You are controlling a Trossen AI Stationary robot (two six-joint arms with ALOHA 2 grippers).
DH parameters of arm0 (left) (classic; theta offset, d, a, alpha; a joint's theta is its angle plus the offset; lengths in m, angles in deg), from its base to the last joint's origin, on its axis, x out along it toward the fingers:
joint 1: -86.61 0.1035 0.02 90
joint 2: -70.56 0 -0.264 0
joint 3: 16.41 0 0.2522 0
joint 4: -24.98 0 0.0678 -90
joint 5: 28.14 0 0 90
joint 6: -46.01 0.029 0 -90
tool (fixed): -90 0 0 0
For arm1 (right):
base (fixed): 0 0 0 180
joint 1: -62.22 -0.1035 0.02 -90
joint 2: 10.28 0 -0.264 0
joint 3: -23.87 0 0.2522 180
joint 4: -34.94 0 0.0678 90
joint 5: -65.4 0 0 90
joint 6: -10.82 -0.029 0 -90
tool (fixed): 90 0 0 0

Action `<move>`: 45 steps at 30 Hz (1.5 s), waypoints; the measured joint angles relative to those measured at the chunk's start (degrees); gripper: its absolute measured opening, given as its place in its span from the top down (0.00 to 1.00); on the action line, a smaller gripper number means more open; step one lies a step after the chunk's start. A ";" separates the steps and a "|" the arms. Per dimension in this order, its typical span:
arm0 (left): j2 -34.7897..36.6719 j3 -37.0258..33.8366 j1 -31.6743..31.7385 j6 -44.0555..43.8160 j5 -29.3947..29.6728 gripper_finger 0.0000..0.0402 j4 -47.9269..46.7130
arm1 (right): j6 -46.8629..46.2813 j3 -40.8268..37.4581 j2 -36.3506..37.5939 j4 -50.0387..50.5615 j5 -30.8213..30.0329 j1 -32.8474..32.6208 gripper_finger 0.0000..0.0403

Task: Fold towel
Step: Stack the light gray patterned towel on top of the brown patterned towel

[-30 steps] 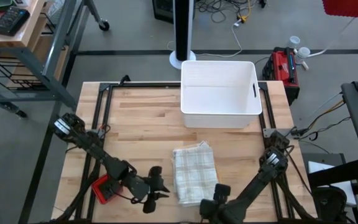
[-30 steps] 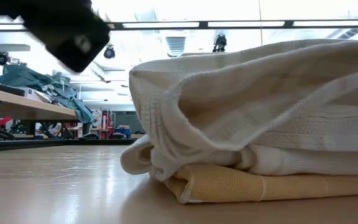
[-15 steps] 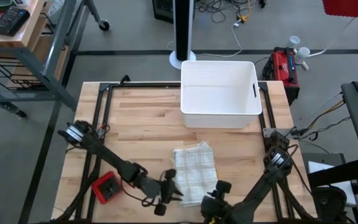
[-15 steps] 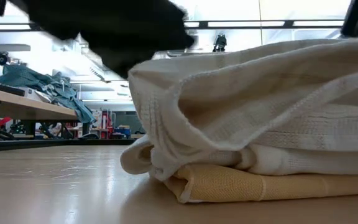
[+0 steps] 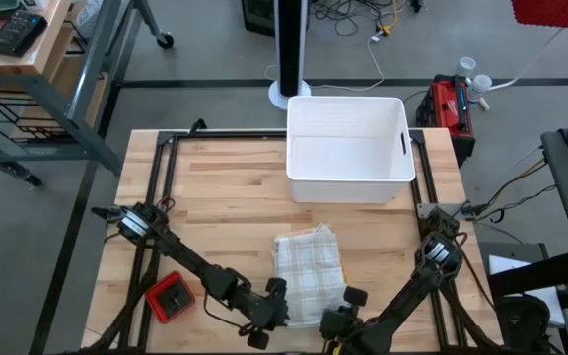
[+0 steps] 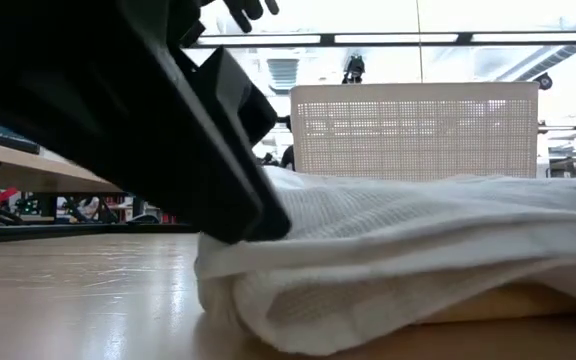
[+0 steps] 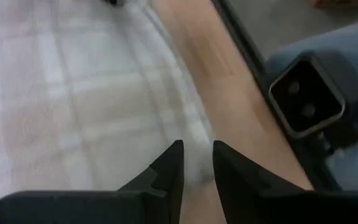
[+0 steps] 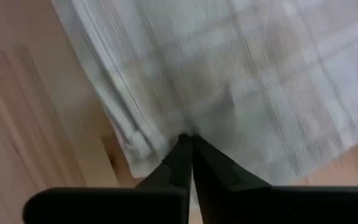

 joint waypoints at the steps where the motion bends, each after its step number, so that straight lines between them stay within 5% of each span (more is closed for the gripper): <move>1: 0.38 -0.08 0.04 -0.12 -0.02 0.81 -1.33 | -0.28 -0.50 0.16 0.03 -0.01 -0.09 0.99; 11: 2.63 -2.27 0.02 -2.14 -0.09 0.81 -4.55 | -10.74 -1.43 4.36 9.50 -0.19 -3.55 1.00; 20: 9.73 -3.01 -0.18 2.25 0.25 0.81 -6.20 | -22.49 -2.22 8.22 9.22 -7.11 -6.70 1.00; 29: 15.44 -3.15 2.99 12.85 15.43 0.81 -10.98 | -26.17 -2.21 8.21 8.30 -11.27 -5.93 1.00; 32: 16.37 -3.19 6.99 13.39 12.61 0.81 -10.85 | -26.16 -2.14 8.33 8.32 -11.51 -4.73 1.00; 38: 13.79 -3.16 14.07 8.23 -4.99 0.81 -7.62 | -26.19 -2.14 10.32 9.04 -6.82 -0.89 1.00; 45: 9.21 -3.19 15.33 7.31 -1.29 0.81 -8.92 | -20.05 -2.88 15.52 9.42 -6.47 4.60 1.00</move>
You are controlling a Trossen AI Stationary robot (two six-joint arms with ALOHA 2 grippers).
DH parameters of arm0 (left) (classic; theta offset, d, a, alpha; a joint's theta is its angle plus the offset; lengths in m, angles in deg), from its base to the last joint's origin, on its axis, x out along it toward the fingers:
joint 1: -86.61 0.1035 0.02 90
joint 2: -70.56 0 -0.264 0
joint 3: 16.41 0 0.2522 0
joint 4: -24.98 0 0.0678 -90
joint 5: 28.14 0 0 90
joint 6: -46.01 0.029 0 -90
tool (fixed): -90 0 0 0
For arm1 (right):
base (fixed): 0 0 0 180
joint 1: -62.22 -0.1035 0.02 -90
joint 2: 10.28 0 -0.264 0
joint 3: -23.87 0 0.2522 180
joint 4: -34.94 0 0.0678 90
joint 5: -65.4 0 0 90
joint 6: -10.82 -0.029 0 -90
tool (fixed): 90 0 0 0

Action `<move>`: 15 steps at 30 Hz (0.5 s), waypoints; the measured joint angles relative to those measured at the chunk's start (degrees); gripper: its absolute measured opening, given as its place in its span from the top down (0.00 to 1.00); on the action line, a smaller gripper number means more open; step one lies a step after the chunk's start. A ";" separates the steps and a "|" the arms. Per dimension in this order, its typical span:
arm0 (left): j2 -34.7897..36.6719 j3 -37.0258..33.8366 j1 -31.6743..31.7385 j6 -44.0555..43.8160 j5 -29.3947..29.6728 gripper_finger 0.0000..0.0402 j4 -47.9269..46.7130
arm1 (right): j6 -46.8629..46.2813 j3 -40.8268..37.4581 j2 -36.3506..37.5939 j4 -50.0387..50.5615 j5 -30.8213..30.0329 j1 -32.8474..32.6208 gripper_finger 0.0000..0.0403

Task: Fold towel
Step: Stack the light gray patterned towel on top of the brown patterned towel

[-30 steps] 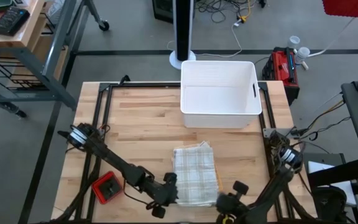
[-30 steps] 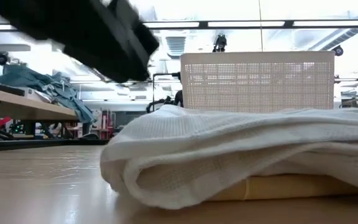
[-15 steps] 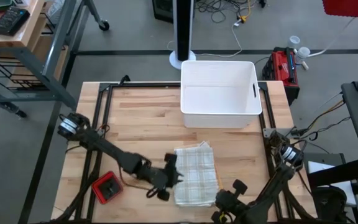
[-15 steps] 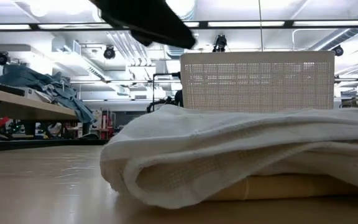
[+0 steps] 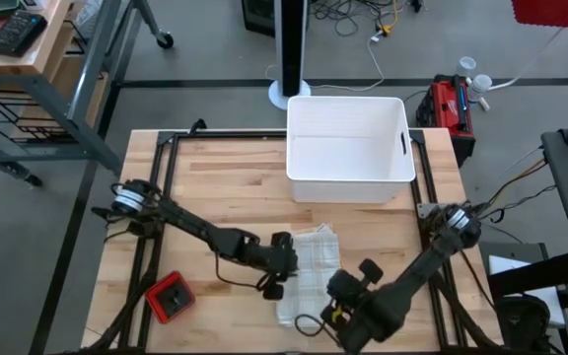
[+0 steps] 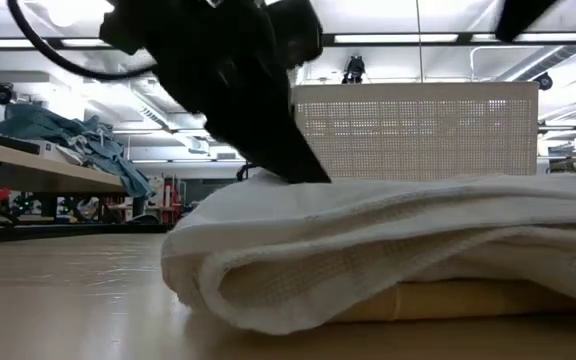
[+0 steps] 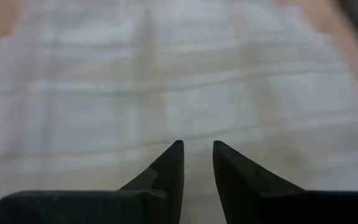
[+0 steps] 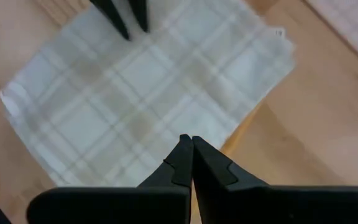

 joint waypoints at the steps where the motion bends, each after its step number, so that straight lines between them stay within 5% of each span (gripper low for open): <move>1: -0.48 0.00 0.20 -0.44 1.44 0.81 -0.12 | 1.51 -0.27 0.74 -0.33 0.01 0.75 1.00; 6: -1.20 -0.06 0.93 -3.29 9.38 0.81 -3.09 | 7.40 -1.80 2.98 -1.42 0.85 4.73 1.00; 15: -1.11 -3.85 0.97 -4.56 9.79 0.81 -3.18 | 15.04 -14.94 5.46 -18.45 10.89 9.73 1.00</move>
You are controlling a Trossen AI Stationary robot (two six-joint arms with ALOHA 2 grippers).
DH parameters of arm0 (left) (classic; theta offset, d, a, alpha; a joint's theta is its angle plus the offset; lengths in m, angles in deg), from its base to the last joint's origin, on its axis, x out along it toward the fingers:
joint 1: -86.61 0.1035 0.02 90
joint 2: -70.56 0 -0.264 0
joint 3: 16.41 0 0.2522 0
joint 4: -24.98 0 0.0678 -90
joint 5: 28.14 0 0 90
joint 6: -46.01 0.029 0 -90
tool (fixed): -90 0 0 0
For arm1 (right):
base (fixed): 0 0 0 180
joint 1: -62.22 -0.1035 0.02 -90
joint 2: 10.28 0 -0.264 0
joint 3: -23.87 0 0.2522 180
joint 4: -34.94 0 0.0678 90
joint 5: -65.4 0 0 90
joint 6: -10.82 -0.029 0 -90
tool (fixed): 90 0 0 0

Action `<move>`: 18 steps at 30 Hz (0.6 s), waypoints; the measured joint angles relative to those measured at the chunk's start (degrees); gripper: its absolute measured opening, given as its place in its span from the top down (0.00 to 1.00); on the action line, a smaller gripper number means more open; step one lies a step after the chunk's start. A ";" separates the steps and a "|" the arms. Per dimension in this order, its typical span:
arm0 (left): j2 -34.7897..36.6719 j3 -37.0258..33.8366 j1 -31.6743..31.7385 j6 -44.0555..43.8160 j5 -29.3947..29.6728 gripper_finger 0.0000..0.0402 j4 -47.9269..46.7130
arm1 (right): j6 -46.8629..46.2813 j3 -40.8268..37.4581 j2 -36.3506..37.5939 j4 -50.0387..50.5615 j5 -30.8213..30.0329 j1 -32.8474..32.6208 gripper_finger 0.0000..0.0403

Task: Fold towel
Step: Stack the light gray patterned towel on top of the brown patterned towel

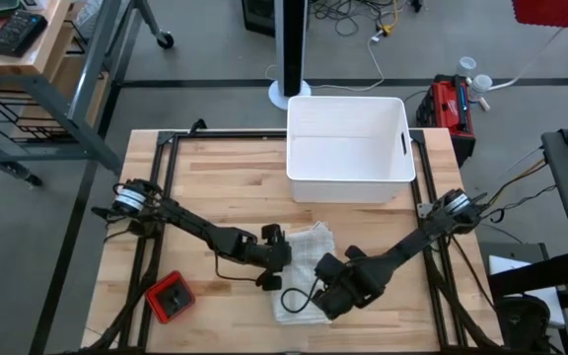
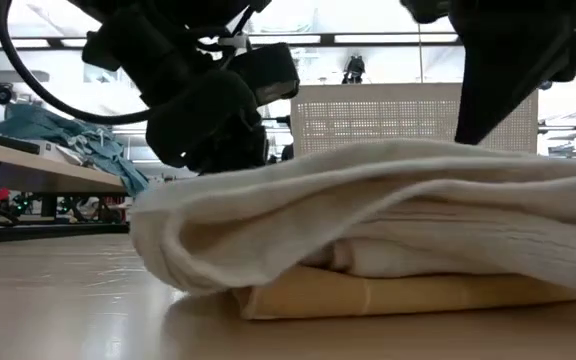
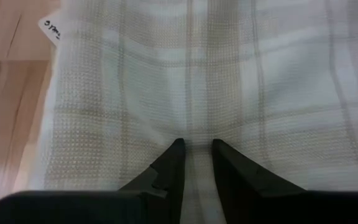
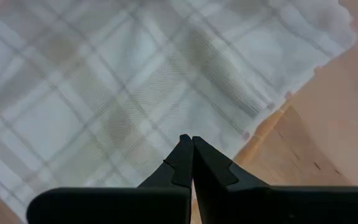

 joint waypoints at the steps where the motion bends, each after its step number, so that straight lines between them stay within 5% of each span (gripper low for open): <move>1: 0.10 -0.36 0.00 -0.12 0.00 0.81 -0.01 | -0.16 -1.91 0.84 -2.05 -0.65 0.01 1.00; 6: 0.22 -0.76 -0.32 -1.24 -0.02 0.81 -1.44 | -4.81 -12.49 7.35 -11.87 -8.38 -1.18 1.00; 11: 1.00 -0.89 -1.39 -1.28 0.03 0.81 -3.29 | -5.20 -27.12 13.76 -37.46 -13.48 -2.34 1.00; 18: 1.57 -1.00 -4.61 0.00 -0.52 0.81 -3.60 | -5.78 -38.36 14.43 -55.65 -16.44 -2.32 1.00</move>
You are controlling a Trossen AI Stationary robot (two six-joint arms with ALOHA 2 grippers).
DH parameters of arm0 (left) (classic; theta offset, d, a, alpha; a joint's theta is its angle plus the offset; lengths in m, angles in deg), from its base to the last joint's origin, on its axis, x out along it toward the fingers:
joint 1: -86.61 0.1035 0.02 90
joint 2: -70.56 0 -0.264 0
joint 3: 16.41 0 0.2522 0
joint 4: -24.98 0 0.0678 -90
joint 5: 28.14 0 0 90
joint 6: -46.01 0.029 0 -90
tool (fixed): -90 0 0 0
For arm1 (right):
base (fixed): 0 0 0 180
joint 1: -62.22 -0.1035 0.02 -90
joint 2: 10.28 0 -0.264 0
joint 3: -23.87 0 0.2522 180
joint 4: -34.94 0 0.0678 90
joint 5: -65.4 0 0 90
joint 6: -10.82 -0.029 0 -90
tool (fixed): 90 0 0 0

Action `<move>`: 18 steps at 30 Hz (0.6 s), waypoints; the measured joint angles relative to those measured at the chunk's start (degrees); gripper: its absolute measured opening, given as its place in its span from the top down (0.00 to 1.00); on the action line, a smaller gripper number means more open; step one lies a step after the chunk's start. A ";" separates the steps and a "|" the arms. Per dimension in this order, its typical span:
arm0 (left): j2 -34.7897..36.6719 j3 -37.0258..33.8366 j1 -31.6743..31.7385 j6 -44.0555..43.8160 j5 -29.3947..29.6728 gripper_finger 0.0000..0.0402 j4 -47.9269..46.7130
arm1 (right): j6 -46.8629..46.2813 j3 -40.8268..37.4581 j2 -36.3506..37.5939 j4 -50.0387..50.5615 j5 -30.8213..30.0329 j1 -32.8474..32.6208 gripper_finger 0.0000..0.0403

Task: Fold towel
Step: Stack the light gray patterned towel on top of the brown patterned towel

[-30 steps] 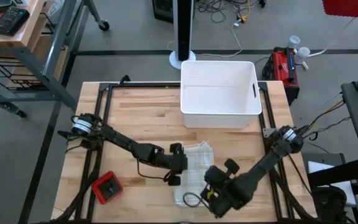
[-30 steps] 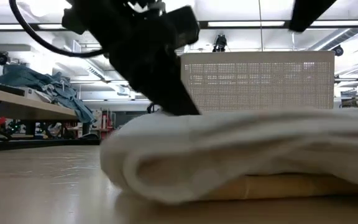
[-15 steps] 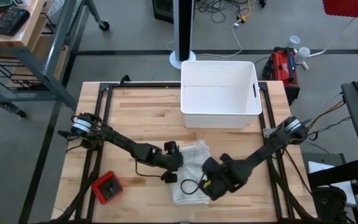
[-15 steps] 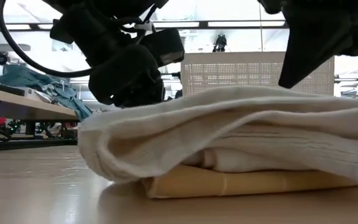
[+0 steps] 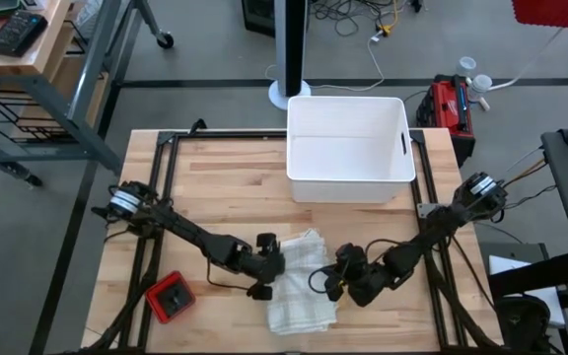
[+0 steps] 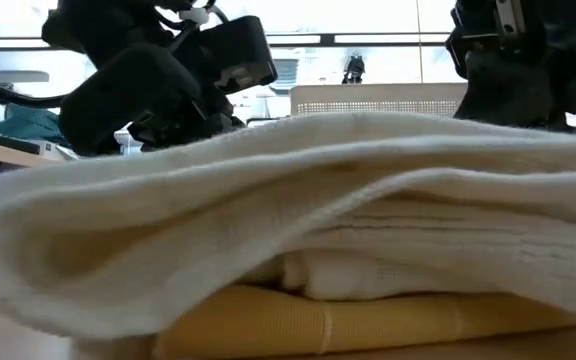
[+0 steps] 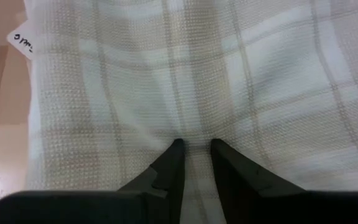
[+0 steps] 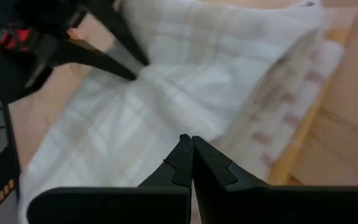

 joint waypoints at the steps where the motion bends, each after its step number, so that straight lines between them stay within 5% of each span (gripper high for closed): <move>1: 0.00 0.00 -0.34 0.29 -0.01 0.81 0.01 | -0.33 -0.38 0.00 0.08 -0.17 0.09 1.00; 10: 0.00 0.00 -0.78 1.41 -0.01 0.81 0.12 | 2.92 -0.03 0.47 0.39 -0.54 0.08 1.00; 18: 0.36 0.21 -1.48 -2.52 -0.01 0.81 -8.32 | -9.36 0.05 3.16 11.90 -0.37 0.08 1.00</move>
